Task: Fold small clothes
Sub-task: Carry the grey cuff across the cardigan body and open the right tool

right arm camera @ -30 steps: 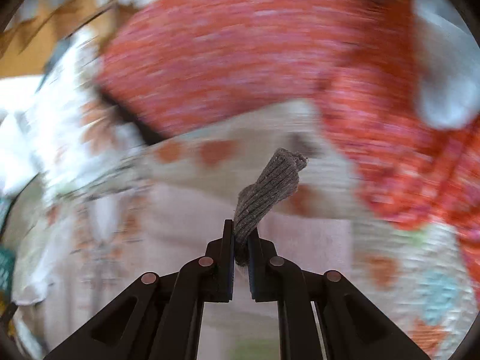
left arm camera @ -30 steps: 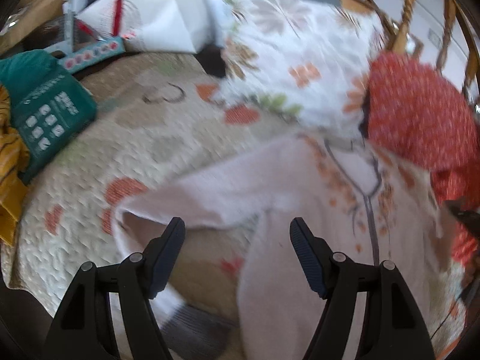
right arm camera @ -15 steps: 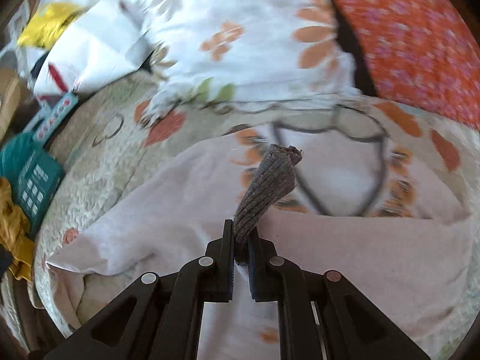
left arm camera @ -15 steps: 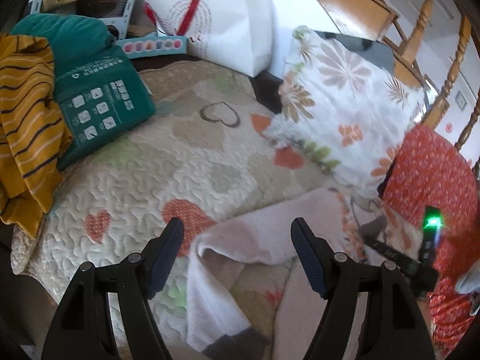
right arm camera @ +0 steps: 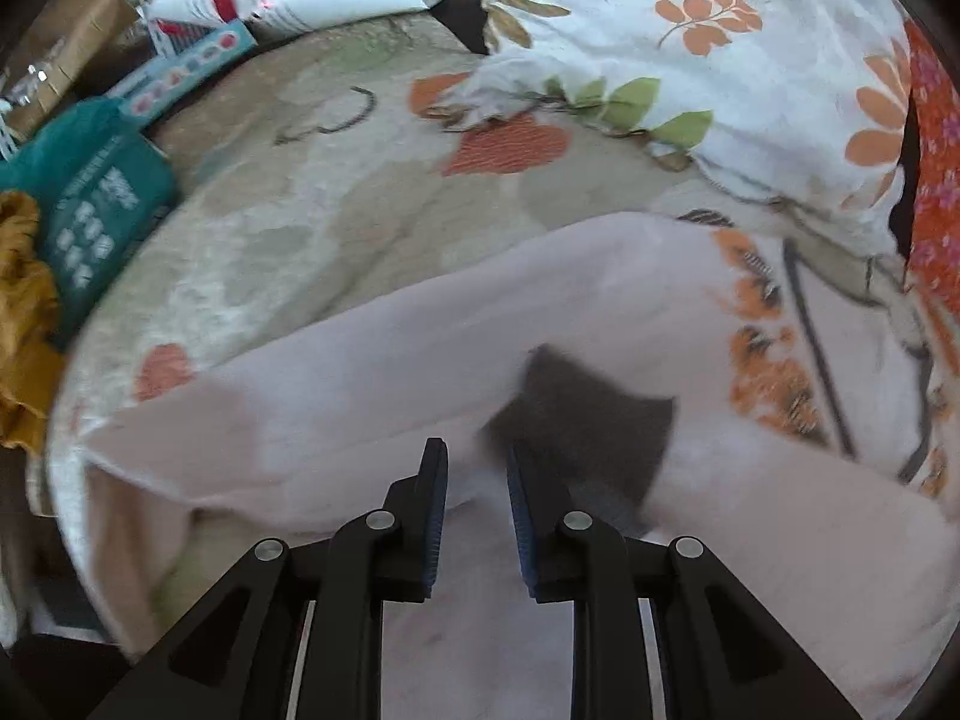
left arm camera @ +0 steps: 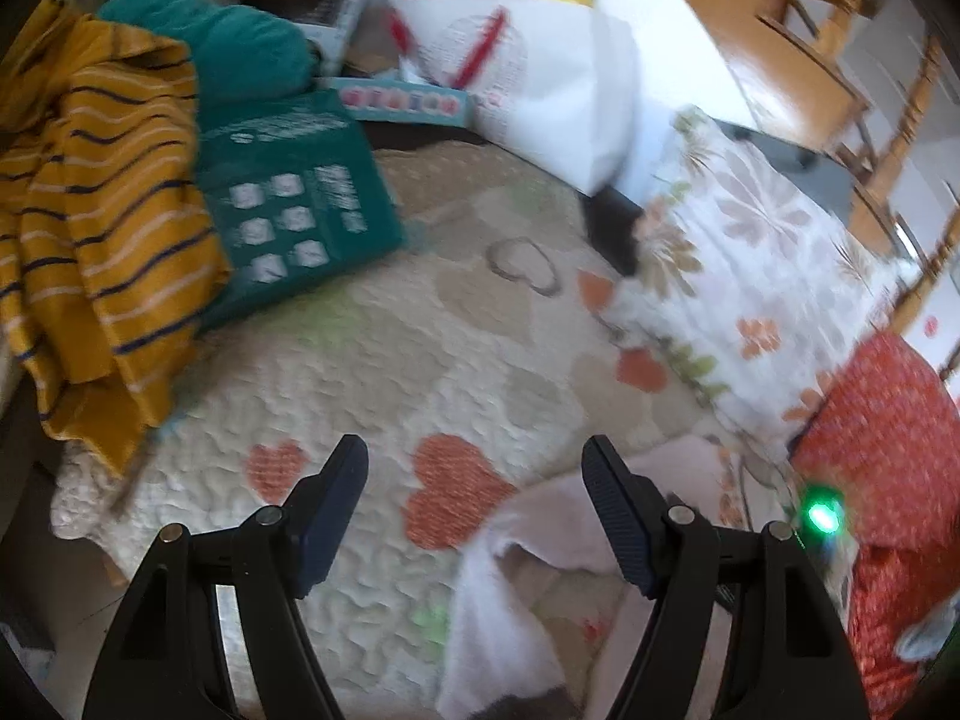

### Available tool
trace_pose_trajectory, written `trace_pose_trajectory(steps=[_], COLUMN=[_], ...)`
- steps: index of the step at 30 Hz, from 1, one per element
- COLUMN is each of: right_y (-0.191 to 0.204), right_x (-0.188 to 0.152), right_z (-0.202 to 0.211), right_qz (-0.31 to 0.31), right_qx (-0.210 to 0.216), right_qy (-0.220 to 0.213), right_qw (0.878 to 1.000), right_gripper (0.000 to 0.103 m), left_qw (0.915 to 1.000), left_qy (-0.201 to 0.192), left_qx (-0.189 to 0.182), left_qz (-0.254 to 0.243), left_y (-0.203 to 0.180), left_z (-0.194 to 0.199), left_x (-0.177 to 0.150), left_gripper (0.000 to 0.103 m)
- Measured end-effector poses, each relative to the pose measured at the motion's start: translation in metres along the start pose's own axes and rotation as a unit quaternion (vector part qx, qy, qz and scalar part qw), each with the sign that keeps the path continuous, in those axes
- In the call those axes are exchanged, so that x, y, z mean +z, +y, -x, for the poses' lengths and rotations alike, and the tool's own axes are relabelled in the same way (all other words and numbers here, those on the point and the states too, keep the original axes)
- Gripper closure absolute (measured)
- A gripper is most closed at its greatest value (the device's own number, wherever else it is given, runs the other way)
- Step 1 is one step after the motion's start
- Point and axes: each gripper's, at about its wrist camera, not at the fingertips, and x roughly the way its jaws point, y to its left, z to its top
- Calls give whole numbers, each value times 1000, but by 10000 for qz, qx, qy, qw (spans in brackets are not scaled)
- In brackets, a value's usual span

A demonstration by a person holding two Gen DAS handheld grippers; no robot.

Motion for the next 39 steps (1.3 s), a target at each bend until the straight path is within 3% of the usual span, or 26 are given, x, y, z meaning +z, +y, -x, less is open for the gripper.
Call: trace_pose_trajectory(steps=[2, 6, 8, 10, 14, 15, 16, 17, 20, 26, 30, 32, 36, 39], right_y=[12, 46, 65, 81, 105, 110, 110, 109, 101, 38, -41, -81, -167, -224], right_x=[-12, -47, -67, -85, -110, -113, -116, -118, -107, -54, -28, -26, -44, -70], right_z=[14, 36, 41, 39, 19, 14, 9, 9, 26, 135, 212, 234, 231, 195], right_qz=[-50, 147, 326, 539, 1049, 1114, 1129, 1056, 736, 74, -580, -946, -1698, -2089], right_qx=[491, 1346, 1612, 1701, 1327, 1253, 1249, 1390, 1786, 1816, 1487, 1215, 304, -886], right_qy=[-47, -37, -15, 24, 148, 198, 289, 391, 336, -799, -1567, -1713, -1459, -815], right_qw=[9988, 9908, 9864, 9840, 9855, 9856, 9853, 9839, 9806, 9801, 9747, 9731, 9741, 9705], right_gripper=[80, 55, 55, 55, 54, 58, 87, 93, 93, 93, 93, 93, 93, 93], left_qw=[9997, 9985, 9984, 9989, 9996, 9996, 9996, 9996, 9995, 9994, 9987, 9979, 9952, 9921], left_qy=[-61, -66, -21, 25, 83, 89, 98, 109, 153, 332, 480, 551, 632, 642], left_qx=[129, 178, 158, 145, 117, 120, 128, 139, 167, 88, 6, -52, -62, -29], left_qz=[197, 522, 545, 448, 250, 228, 211, 203, 198, 69, -191, -336, -747, -1080], left_y=[14, 32, 32, 26, 15, 13, 12, 11, 10, -4, -25, -36, -65, -88], left_z=[3, 3, 1, -1, -4, -5, -6, -7, -11, -21, -29, -33, -42, -50], left_x=[4, 7, 7, 5, 1, 0, -1, -1, -2, -9, -18, -23, -34, -42], left_gripper=[30, 29, 29, 29, 29, 29, 29, 29, 29, 29, 29, 29, 29, 29])
